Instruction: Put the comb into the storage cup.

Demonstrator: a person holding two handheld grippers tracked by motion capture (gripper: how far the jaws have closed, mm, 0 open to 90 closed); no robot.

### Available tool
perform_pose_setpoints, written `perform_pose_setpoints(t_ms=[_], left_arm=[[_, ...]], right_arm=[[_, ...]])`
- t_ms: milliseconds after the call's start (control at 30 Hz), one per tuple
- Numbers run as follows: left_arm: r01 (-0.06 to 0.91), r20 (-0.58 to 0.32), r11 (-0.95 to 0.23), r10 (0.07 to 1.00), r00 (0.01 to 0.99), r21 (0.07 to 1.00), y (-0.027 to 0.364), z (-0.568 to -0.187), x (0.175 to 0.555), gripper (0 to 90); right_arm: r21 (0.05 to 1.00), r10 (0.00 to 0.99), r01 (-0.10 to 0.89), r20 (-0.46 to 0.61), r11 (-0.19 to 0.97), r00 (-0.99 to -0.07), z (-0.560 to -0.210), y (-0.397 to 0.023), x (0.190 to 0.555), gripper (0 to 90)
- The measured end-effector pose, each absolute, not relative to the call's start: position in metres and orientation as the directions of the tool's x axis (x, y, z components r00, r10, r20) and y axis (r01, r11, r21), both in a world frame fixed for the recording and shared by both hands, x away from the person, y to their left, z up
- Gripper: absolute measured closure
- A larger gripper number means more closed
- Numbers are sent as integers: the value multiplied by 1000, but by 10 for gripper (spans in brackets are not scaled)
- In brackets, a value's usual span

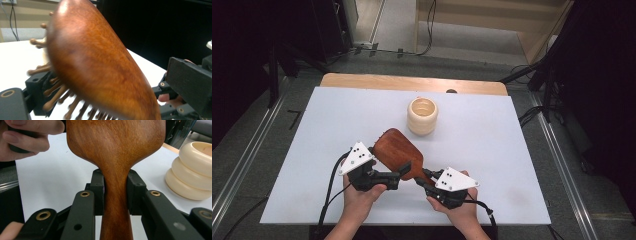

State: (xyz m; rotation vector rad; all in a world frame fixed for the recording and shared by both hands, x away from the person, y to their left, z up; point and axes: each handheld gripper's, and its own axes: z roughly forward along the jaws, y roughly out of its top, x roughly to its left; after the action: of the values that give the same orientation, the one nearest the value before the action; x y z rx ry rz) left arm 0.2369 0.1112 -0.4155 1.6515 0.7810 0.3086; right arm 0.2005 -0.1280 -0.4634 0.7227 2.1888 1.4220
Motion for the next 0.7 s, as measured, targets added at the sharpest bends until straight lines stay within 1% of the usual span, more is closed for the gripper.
perform_pose_setpoints(t_ms=[133,167,300,333,400,600,700], left_arm=[[357,-244,-36,665,706,933,109,-417,239,137],[371,-253,-38,666,702,928,108,-418,240,143],[405,-284,-43,645,710,913,106,-421,243,159],[405,-284,-44,642,712,913,106,-421,243,174],[407,-295,-31,638,711,913,106,-421,243,231],[442,-351,-2,605,715,897,111,-421,247,317],[466,-388,10,570,724,885,115,-422,250,364]], right_arm=[[924,636,188,-74,334,-768,-464,-127,199,701],[924,638,186,-78,336,-766,-464,-127,199,701],[926,637,177,-84,334,-766,-464,-124,198,700],[926,637,167,-94,338,-765,-464,-124,197,701],[928,639,169,-90,333,-764,-465,-122,197,701],[932,639,183,-65,314,-766,-469,-123,200,699],[929,643,181,-75,323,-762,-472,-122,201,696]])
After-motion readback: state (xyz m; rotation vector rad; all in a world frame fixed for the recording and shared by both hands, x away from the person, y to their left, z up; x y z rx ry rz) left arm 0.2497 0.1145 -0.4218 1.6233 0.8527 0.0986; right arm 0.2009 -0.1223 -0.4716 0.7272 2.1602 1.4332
